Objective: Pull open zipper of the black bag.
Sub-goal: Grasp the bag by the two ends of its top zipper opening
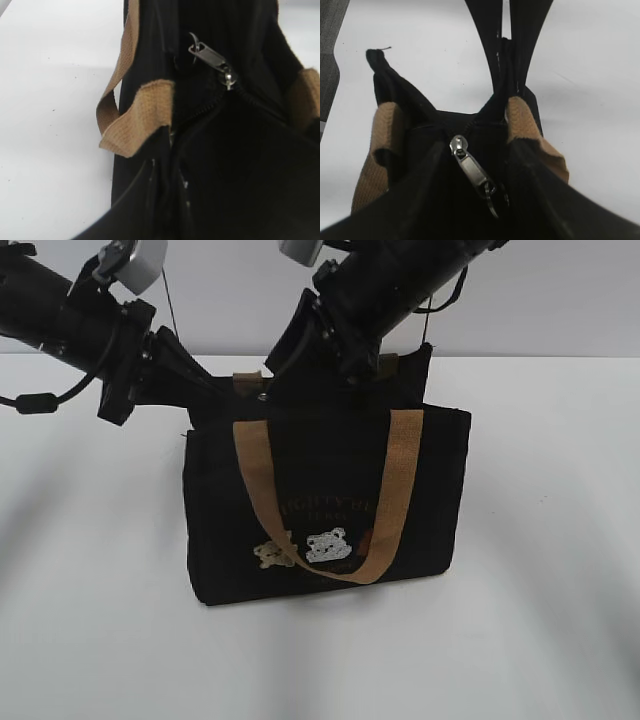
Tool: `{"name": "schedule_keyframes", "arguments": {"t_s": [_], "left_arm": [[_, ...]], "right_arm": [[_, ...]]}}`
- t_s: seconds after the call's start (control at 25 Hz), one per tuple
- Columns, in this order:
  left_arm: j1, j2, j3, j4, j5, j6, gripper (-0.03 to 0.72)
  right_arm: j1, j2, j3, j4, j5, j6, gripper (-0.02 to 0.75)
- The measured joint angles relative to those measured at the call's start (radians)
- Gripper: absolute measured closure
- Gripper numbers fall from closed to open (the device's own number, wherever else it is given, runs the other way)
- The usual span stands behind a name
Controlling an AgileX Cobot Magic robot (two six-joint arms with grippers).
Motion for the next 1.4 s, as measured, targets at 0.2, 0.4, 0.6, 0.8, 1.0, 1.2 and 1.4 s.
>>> {"name": "schedule_keyframes", "arguments": {"t_s": [0.2,0.4,0.6,0.8,1.0,1.2,1.4], "left_arm": [[0.0,0.0,0.0,0.0,0.0,0.0,0.654],[0.0,0.0,0.0,0.0,0.0,0.0,0.654],[0.0,0.0,0.0,0.0,0.0,0.0,0.654],[0.0,0.0,0.0,0.002,0.0,0.0,0.654],[0.0,0.0,0.0,0.002,0.0,0.0,0.654],[0.0,0.0,0.0,0.003,0.0,0.0,0.654],[0.0,0.0,0.0,0.004,-0.001,0.0,0.654]], "right_arm": [[0.002,0.009,0.0,0.0,0.023,-0.002,0.428],[0.003,0.009,0.0,0.0,0.039,-0.007,0.484],[0.003,0.012,0.0,0.0,0.041,-0.007,0.489],[0.003,0.028,0.0,0.002,0.041,-0.007,0.489],[0.003,0.028,0.0,0.002,0.041,-0.007,0.504],[0.003,0.028,0.0,-0.001,0.041,-0.008,0.699],[0.003,0.028,-0.001,-0.038,0.041,0.024,0.702]]}}
